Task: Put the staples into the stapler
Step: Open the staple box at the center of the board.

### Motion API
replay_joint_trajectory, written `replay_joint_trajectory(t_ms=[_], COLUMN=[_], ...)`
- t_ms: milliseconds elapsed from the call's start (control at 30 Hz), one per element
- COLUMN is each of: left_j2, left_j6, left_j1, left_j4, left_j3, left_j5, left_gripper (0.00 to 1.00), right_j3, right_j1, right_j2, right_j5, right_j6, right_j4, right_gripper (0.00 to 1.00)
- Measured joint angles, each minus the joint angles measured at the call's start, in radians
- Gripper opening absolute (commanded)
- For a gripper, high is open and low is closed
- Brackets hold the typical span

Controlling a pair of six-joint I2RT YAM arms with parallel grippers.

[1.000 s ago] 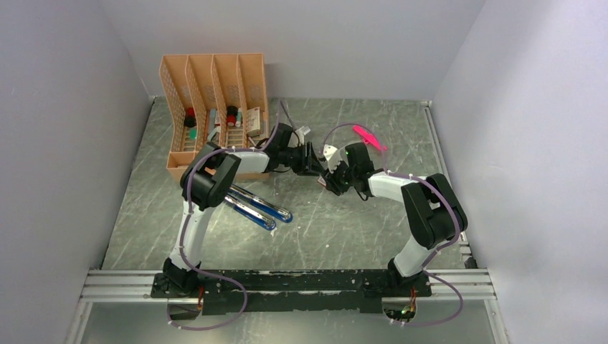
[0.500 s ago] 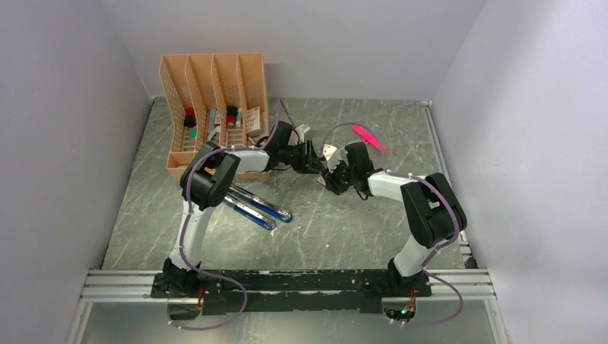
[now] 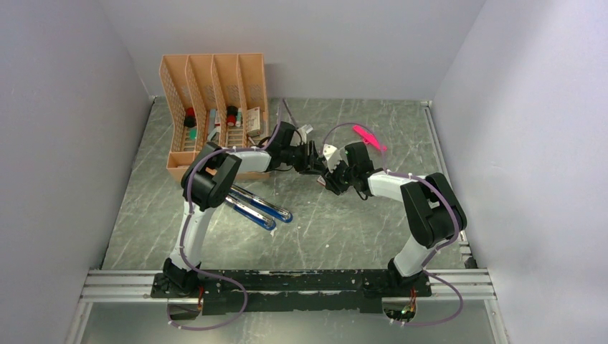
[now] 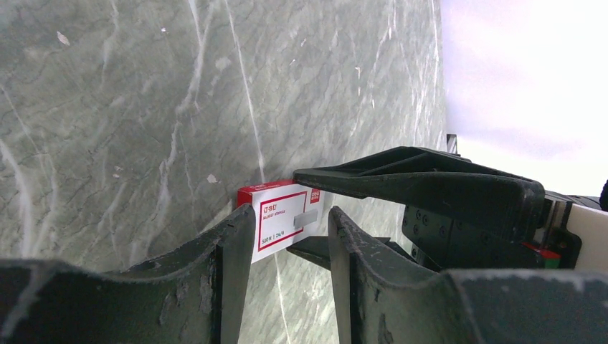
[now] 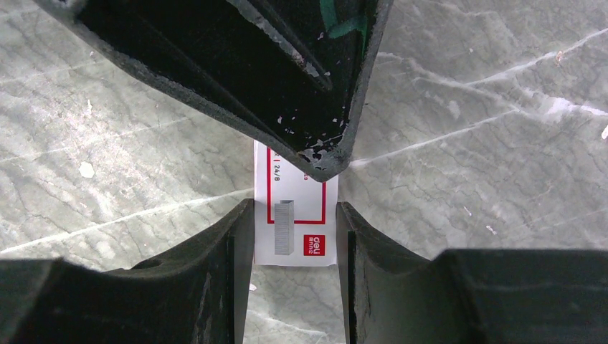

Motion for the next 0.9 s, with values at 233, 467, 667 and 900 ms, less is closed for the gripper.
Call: replay_joint_trajectory(t_ms=[233, 467, 667, 900], left_j2=[0.000, 0.000, 0.000, 0.000], left_j6=[0.001, 0.012, 0.014, 0.006], left_j1=[0.000, 0.000, 0.000, 0.000], left_j4=[-0.002, -0.019, -0.023, 0.002], left_j3=[0.000, -0.001, -0.021, -0.035], left_j5=[0.000, -0.010, -0.019, -0.010], left_gripper=[0.47, 0.50, 0.49, 0.46], right_j3=[0.000, 0.001, 0.002, 0.002], right_j1=[0.002, 0.002, 0.003, 0.003], right_j2=[0.000, 0.001, 0.001, 0.001], right_j5=[0.000, 0.000, 0.000, 0.001], right_j6=[0.000, 0.000, 0.000, 0.000], right_j4=[0.000, 0.000, 0.000, 0.000], right_gripper=[0.29, 0.29, 0.29, 0.29])
